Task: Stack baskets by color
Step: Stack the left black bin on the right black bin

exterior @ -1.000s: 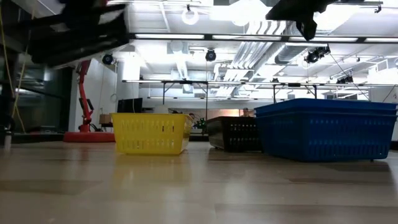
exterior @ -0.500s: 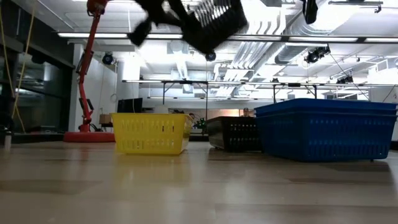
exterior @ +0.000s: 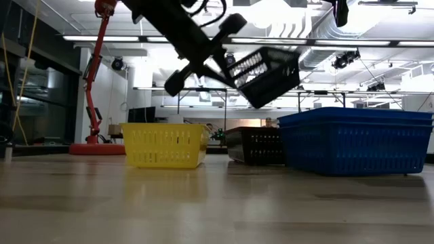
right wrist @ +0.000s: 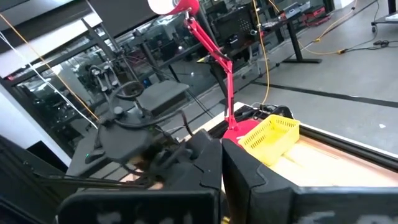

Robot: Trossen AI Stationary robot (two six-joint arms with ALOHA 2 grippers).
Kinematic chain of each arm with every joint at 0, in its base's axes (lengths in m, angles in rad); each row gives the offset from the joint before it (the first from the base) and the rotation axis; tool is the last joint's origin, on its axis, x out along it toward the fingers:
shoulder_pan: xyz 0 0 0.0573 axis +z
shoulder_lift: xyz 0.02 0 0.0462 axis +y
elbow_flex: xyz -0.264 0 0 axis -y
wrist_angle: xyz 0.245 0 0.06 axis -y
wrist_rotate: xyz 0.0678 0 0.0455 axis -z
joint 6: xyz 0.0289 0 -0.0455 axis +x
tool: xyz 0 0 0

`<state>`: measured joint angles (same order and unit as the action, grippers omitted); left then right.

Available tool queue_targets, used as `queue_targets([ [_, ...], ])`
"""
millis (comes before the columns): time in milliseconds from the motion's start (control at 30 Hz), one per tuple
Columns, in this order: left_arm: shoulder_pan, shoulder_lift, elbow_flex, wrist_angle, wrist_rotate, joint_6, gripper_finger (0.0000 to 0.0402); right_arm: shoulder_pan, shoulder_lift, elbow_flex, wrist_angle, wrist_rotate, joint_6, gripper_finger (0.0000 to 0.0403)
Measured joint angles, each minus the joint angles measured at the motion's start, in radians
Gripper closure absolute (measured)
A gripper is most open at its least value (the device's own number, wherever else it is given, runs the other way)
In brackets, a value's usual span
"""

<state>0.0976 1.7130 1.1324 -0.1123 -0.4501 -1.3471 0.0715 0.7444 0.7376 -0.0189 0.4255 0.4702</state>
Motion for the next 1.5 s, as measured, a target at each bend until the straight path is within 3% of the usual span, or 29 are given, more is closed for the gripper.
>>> queue_targets([
  [267, 0.018, 0.000, 0.000, -0.181, 0.017, -0.005, 0.0401, 0.000, 0.000, 0.000, -0.030, -0.003, 0.000, 0.0403],
  [1133, 0.015, 0.002, 0.000, -0.083, -0.010, -0.091, 0.0401, 0.000, 0.002, 0.000, -0.052, -0.002, 0.000, 0.0403],
  [1367, 0.007, 0.081, -0.001, -0.038, 0.072, -0.140, 0.0401, 0.000, 0.003, 0.000, -0.054, 0.008, 0.000, 0.0403],
  [1500, 0.001, 0.094, -0.001, -0.051, 0.033, -0.169, 0.0401, 0.000, 0.003, 0.000, -0.061, 0.009, 0.021, 0.0403],
])
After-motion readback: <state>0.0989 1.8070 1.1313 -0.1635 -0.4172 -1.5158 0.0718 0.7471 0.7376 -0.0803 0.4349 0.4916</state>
